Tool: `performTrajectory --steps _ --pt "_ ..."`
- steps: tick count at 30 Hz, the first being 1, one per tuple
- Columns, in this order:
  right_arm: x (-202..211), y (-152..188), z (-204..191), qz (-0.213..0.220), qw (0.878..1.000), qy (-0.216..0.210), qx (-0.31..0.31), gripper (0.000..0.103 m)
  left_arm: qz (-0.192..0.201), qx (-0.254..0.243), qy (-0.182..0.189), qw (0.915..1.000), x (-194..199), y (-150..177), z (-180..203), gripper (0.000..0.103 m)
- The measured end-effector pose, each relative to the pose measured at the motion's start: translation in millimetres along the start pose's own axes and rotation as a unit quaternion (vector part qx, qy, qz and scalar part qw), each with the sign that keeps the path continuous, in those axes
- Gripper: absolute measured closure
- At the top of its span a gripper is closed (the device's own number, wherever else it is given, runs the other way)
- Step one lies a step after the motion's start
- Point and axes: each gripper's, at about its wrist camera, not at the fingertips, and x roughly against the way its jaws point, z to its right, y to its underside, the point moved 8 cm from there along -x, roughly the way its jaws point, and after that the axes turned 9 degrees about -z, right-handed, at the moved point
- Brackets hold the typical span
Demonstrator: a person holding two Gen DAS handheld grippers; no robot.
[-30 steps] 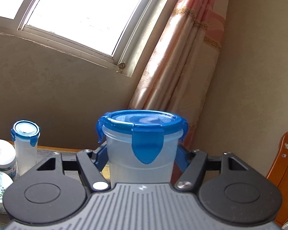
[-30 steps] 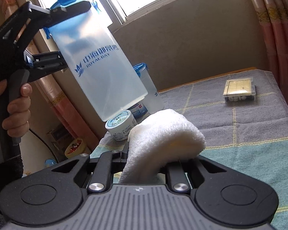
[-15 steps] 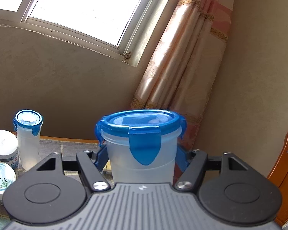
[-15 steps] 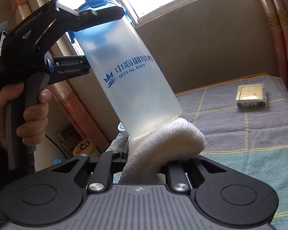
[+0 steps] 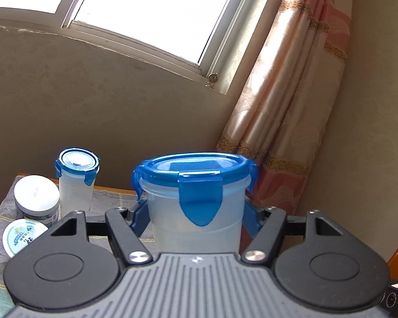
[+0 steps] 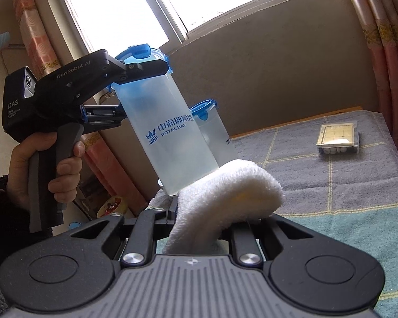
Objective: Clean container
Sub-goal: 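Rub the cloth under the container bottom with the right tool while the left tool holds it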
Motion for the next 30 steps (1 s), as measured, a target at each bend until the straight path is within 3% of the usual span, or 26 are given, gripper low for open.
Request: performTrajectory --steps 7,12,17,25,30 --pt "-9 1 11 -0.005 1.000 0.006 -0.010 0.083 0.018 0.001 0.034 0.9993 13 -9 14 0.035" --pt "-13 1 10 -0.009 1.000 0.004 -0.011 0.083 0.016 -0.009 0.084 0.9963 19 -10 39 0.035" --pt "-14 0 3 -0.008 1.000 -0.006 -0.002 0.083 0.001 -0.018 0.107 0.9941 14 -1 54 0.035" --pt "-16 2 4 -0.015 1.000 -0.003 0.001 0.082 -0.010 -0.017 0.090 0.9957 8 5 48 0.035" --pt "-15 1 3 -0.013 1.000 -0.005 0.003 0.082 -0.003 -0.036 0.055 0.9978 9 3 42 0.035"
